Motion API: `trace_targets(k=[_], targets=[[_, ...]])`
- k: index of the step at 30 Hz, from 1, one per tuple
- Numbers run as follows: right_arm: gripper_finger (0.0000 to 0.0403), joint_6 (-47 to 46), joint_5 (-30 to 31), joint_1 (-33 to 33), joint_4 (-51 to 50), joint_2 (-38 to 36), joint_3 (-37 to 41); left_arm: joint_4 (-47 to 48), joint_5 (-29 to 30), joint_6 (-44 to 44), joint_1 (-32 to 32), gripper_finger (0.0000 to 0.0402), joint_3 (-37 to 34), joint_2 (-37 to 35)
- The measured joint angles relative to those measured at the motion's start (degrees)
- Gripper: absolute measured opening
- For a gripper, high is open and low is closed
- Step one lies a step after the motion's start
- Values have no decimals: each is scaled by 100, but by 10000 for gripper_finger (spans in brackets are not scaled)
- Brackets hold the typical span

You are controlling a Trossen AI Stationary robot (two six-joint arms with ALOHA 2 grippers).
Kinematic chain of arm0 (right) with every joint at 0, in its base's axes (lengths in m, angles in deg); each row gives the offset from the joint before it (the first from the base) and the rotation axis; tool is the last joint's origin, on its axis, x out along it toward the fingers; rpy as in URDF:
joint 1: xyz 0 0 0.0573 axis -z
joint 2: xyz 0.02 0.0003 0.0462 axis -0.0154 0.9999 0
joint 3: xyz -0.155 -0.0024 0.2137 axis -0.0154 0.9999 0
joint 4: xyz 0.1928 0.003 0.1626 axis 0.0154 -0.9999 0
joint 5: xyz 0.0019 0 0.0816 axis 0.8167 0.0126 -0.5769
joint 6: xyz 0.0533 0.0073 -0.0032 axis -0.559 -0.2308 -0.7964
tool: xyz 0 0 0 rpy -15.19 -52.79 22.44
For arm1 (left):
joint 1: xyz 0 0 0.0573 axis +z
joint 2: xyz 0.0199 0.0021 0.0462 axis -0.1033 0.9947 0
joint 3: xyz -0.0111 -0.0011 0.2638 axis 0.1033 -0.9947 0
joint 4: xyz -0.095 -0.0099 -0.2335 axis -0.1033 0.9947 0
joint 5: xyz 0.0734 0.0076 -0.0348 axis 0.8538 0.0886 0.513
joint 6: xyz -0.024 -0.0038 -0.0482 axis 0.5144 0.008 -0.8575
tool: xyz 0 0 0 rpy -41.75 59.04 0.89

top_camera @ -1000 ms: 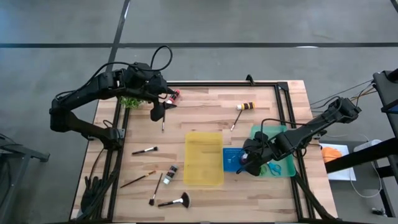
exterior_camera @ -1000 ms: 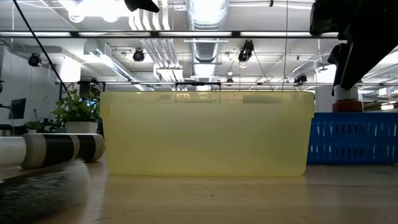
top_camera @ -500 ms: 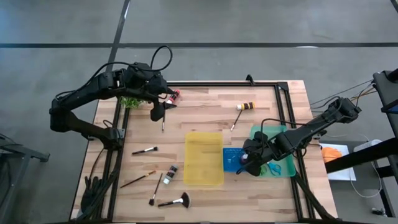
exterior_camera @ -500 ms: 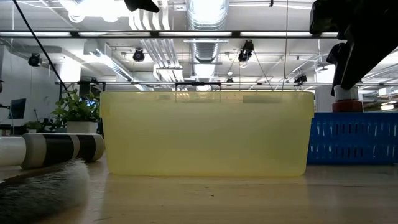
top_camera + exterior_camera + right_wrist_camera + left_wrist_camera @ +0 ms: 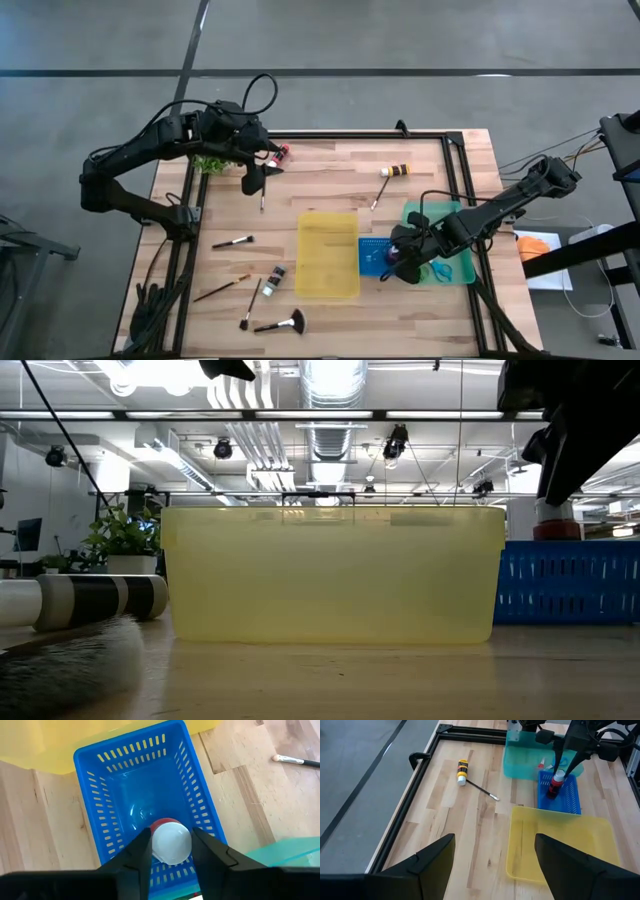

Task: Pick & Place Paint Supplies
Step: Put the red paint bottle into the blue bin

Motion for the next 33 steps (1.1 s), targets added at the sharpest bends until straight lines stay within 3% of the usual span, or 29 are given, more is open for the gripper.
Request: trace_targets(k=[33], targets=[[109,-62,271,-4,-201,-2,-1,22,0,-24,-2,284,-76,17]])
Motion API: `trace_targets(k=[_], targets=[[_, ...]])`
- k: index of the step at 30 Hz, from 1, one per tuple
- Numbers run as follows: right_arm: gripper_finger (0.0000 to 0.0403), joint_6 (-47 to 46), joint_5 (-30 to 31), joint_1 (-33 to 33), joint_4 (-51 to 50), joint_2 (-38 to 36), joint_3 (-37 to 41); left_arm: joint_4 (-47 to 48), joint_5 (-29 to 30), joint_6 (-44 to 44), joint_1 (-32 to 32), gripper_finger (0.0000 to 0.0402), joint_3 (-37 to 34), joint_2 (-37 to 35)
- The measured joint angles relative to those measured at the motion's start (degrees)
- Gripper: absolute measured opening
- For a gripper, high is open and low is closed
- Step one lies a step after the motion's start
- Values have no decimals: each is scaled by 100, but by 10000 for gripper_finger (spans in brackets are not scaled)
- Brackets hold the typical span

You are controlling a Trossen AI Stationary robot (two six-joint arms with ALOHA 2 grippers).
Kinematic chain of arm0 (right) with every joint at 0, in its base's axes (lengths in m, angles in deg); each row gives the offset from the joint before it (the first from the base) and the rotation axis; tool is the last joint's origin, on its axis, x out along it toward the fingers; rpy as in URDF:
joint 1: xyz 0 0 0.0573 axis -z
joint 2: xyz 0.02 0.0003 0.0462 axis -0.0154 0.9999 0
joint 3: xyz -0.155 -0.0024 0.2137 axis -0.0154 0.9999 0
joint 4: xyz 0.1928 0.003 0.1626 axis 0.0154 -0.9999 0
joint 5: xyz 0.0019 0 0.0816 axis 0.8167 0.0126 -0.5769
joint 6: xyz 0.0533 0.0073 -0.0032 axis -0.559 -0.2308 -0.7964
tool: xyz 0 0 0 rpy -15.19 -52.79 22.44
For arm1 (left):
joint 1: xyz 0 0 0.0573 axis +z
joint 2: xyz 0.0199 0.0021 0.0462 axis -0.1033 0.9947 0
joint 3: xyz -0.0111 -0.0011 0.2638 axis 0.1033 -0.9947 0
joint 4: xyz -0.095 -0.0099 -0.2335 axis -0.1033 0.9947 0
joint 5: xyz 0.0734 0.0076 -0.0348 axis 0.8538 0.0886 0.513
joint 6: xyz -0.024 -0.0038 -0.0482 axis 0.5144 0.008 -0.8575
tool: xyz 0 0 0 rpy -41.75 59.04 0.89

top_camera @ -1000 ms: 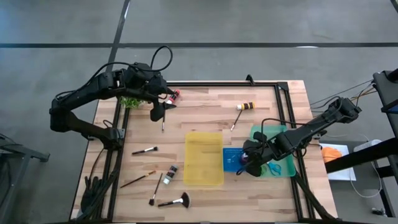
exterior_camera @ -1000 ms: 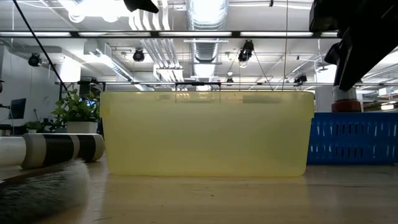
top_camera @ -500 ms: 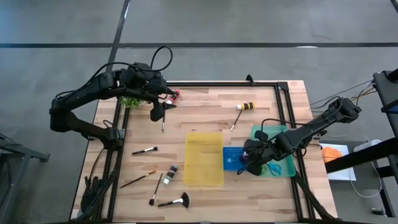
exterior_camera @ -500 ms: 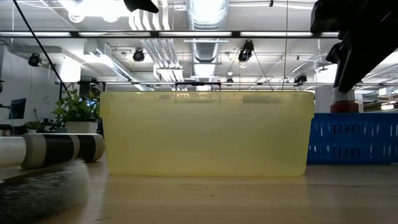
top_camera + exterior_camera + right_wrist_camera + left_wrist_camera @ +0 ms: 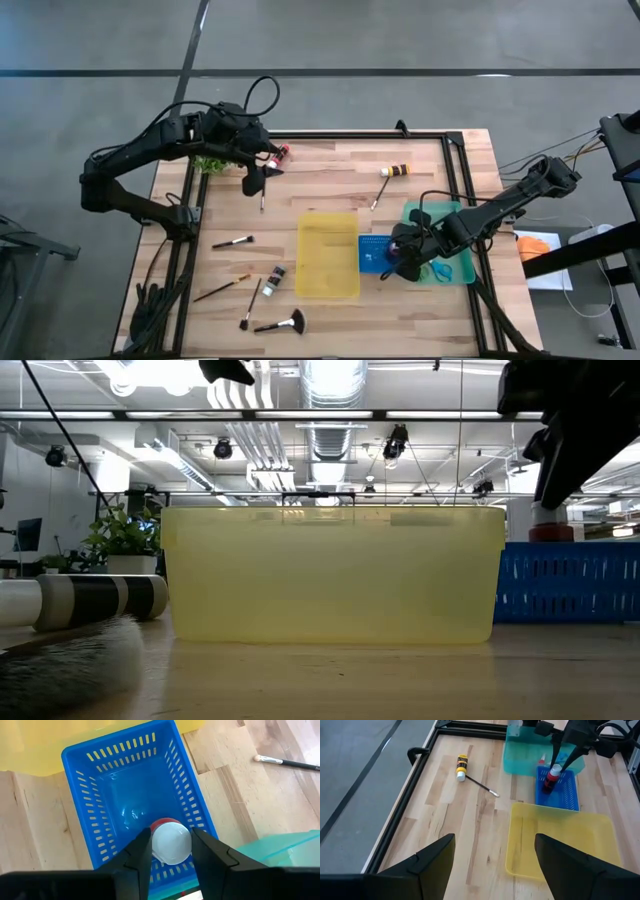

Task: Pick & Place Paint Supplies
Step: Put the red paint bottle into the blue bin, then put the yellow paint bottle into the blue bin

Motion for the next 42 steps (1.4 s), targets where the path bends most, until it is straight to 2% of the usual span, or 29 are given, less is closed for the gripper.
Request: trace_targets(k=[3,15,21,31,36,42], targets=[[118,81,-64,-15,43,2,-38,1,-1,0,0,284,2,0],[202,137,-85,-18,104,2,-73,7,-2,-17,0,284,2,0],[208,127,-313,-75,110,2,-77,9,-2,-17,0,284,2,0],[208,40,-303,-365,111,2,-291,11,-2,-20,0,284,2,0],[208,-320,226,-422,111,-152,-387,11,-2,-22,0,284,2,0],[209,-725,1518,-288,8,-727,-392,9,-2,-17,0,284,2,0]])
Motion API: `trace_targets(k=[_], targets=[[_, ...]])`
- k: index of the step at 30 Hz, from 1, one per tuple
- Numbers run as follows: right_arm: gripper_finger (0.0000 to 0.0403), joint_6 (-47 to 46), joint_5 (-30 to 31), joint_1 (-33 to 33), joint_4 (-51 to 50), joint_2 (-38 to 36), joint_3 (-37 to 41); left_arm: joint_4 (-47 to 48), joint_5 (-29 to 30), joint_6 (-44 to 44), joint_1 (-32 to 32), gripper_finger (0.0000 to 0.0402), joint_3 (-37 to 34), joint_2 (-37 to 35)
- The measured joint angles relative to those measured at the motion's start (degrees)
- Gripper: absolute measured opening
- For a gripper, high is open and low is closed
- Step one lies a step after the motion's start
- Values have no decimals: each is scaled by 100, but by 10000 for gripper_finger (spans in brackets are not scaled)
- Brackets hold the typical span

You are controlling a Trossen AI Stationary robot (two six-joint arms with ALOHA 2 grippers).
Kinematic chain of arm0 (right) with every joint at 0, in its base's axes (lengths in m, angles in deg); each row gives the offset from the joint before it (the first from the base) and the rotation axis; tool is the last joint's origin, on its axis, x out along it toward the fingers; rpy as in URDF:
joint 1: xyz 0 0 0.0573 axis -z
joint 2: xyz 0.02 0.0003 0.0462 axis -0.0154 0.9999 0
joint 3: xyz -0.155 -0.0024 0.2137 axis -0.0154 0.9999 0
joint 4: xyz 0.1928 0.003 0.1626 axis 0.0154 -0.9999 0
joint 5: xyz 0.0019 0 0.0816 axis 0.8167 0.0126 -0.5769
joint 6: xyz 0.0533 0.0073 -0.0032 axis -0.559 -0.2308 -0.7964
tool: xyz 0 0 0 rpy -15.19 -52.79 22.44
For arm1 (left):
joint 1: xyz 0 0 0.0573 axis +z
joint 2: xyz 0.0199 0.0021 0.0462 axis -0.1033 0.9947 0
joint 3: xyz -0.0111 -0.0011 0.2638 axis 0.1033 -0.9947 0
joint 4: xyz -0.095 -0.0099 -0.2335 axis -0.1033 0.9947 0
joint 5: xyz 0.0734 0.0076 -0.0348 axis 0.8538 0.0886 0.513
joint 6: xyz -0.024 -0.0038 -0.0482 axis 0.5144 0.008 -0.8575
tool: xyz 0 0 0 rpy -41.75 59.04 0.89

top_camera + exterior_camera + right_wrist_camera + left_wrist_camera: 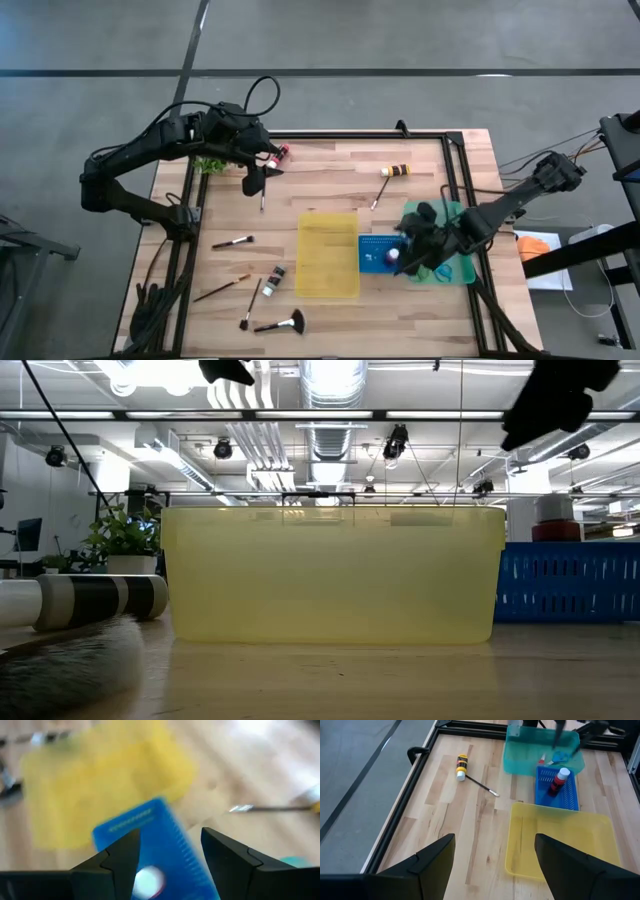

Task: Pick & Place Paint Supplies
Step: Put the yellow paint bottle into the blue bin

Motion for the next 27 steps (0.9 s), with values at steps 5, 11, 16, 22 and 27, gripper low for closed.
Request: trace_targets(k=[5,11,16,22,27], targets=[[209,1283,-24,823,-269,-430,-2,-50,0,2,0,284,0,0],[200,3648,-1313,2579,-322,-611,-2,-60,0,2,0,284,0,0],[172,5524,-2440,3962,-295,-378,-2,-58,0,7,0,284,0,0],[144,6667,-2577,5046,-119,123,-70,-52,1,37,0,284,0,0],[143,7127,-2609,5531,11,812,-467,-50,1,208,0,284,0,0]])
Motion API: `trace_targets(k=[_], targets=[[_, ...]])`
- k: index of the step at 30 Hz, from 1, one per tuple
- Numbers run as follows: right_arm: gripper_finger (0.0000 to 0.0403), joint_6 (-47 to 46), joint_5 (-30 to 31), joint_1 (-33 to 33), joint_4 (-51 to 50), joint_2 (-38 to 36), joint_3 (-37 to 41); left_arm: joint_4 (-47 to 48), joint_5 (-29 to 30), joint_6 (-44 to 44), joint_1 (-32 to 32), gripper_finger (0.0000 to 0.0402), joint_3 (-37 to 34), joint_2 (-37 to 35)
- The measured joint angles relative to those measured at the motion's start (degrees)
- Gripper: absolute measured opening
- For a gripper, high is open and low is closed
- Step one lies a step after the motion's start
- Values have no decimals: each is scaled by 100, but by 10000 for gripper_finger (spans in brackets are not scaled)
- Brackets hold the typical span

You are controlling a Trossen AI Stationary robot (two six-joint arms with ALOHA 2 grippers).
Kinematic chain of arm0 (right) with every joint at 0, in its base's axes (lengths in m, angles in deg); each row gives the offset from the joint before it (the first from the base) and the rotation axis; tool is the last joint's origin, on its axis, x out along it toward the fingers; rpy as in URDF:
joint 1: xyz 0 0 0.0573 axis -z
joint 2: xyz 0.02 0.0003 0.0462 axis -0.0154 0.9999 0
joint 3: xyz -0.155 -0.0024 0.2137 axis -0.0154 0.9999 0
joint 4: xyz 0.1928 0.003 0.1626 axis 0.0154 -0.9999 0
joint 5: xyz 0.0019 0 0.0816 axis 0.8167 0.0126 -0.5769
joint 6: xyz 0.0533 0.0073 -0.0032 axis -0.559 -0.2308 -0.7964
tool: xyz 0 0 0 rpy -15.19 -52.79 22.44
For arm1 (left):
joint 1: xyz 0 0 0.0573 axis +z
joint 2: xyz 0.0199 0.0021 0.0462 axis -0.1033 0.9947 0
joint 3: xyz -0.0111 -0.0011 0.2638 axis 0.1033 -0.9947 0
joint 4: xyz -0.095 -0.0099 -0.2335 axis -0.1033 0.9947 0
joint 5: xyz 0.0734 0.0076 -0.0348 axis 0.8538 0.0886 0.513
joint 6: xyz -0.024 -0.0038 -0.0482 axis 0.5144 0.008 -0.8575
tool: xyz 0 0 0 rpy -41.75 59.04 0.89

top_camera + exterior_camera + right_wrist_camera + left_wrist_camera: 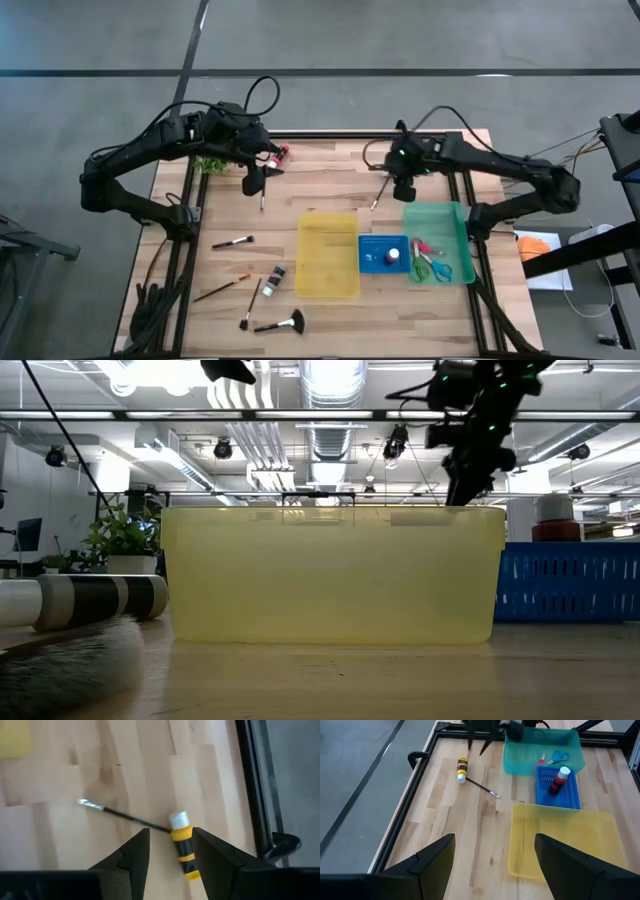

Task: Pick & Place Paint Supplies
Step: Put the yellow paint bottle into the blue bin

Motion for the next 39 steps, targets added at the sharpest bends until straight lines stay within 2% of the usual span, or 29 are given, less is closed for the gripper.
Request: trace_targets(k=[3,8,15,22,39], targets=[[155,80,-228,215,-192,579,-335,0,1,59,0,284,0,0],[204,690,-350,416,-576,1503,-772,2,1,115,0,284,0,0],[249,1591,-445,724,-599,2222,-1030,4,1,113,0,284,0,0],[258,1980,-562,956,-411,2537,-958,20,-1,95,-2,284,0,0],[258,2331,-737,1080,469,2555,-406,49,-1,-97,-2,284,0,0]])
